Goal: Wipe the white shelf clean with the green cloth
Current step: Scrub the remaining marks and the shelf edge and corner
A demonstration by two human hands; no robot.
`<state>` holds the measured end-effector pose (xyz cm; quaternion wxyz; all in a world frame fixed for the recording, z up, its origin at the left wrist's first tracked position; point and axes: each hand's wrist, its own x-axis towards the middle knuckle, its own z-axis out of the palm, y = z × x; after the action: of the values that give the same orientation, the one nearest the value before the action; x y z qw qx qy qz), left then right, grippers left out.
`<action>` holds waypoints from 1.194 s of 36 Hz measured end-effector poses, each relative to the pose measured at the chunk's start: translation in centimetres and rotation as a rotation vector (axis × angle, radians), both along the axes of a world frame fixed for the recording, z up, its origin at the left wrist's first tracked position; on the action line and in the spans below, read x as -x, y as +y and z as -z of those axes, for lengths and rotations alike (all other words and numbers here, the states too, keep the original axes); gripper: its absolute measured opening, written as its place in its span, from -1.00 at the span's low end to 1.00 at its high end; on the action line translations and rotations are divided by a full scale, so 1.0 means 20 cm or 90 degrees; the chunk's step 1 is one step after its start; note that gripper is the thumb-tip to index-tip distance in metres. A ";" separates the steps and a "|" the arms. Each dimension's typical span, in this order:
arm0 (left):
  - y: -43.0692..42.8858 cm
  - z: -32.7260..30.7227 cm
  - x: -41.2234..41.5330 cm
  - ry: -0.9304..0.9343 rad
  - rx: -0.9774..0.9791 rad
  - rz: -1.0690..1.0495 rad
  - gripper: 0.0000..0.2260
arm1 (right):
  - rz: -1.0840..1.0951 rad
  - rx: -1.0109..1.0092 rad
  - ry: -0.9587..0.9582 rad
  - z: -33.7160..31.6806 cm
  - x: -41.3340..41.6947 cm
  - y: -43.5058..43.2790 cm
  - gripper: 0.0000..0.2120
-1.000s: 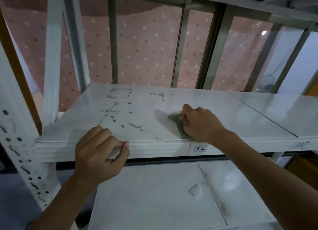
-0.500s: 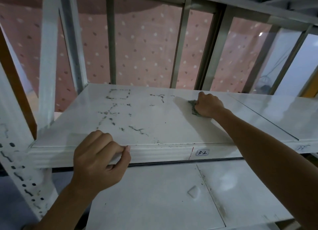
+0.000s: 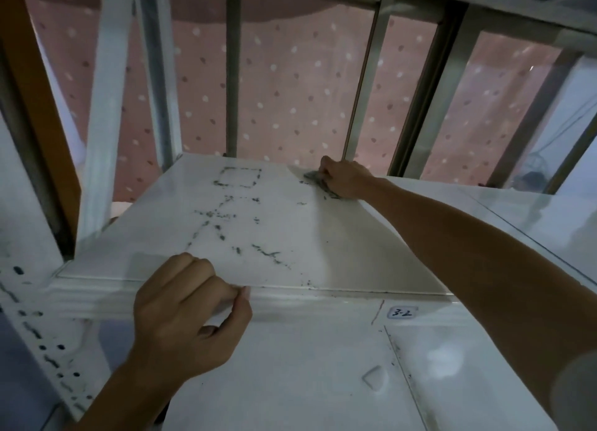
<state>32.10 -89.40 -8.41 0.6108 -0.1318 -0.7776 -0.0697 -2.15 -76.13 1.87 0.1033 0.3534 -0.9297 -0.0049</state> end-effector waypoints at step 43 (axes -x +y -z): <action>-0.03 -0.02 0.00 -0.015 -0.022 0.038 -0.67 | 0.075 0.034 -0.004 0.02 -0.53 0.10 -0.82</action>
<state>32.11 -89.94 -8.07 0.6015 -0.1437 -0.7790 -0.1029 8.37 -74.09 1.50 0.1094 0.2952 -0.9490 0.0149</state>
